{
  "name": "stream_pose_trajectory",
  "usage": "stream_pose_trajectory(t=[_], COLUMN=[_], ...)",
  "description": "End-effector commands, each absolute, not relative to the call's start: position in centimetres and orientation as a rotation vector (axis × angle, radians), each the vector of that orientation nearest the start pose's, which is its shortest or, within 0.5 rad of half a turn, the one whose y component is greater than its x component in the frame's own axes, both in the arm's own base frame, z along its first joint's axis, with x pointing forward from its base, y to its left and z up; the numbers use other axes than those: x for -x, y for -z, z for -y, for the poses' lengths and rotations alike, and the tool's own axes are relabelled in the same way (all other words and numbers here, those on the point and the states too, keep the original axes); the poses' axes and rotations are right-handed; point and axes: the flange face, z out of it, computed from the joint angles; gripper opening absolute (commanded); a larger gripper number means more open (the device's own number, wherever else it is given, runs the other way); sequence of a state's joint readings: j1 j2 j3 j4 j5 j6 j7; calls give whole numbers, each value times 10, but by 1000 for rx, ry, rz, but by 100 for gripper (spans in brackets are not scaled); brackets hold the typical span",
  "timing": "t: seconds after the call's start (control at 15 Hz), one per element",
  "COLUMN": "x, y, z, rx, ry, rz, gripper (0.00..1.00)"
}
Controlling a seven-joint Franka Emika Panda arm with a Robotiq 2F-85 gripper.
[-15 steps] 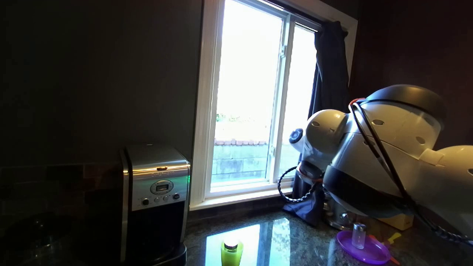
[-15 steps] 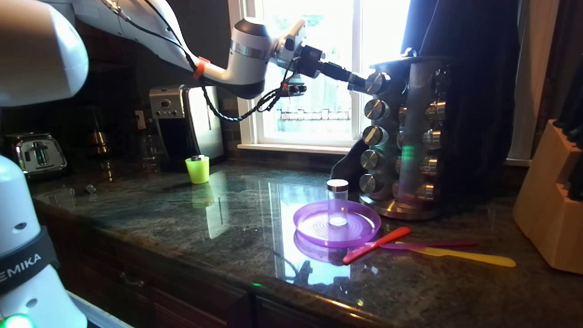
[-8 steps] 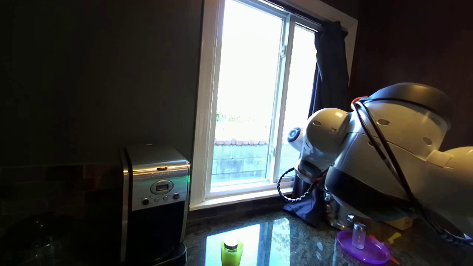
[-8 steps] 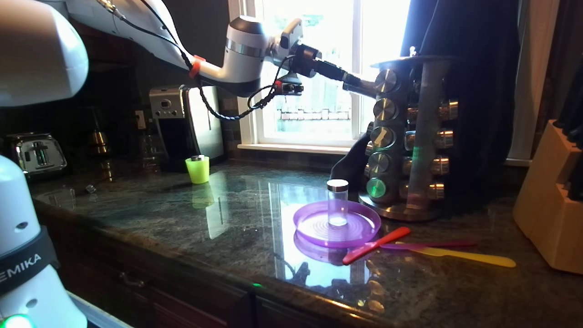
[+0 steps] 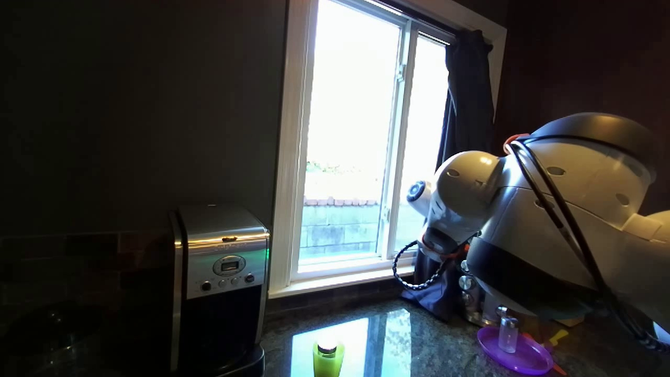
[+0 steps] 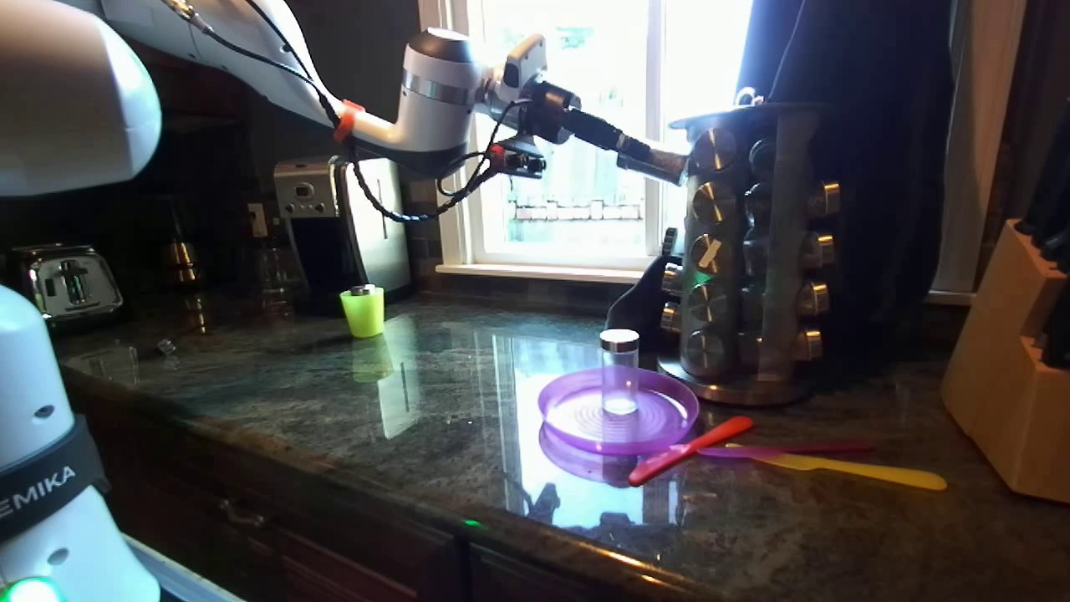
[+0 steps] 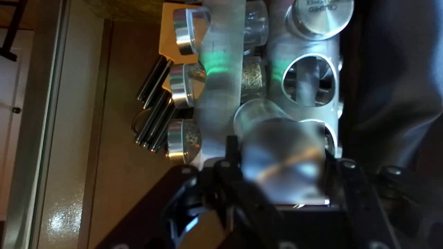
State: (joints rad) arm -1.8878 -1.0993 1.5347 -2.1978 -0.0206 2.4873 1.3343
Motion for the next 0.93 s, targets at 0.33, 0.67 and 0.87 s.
stream_pose_trajectory(t=[0.33,0.67,0.87], x=[-520,-520,-518], y=[-394,-391,-393], z=[104,98,99], rx=[-1648,-1698,-1693], ry=[-921,-986,-1028], rz=[1427,1384,1376], gripper=[24,24,24])
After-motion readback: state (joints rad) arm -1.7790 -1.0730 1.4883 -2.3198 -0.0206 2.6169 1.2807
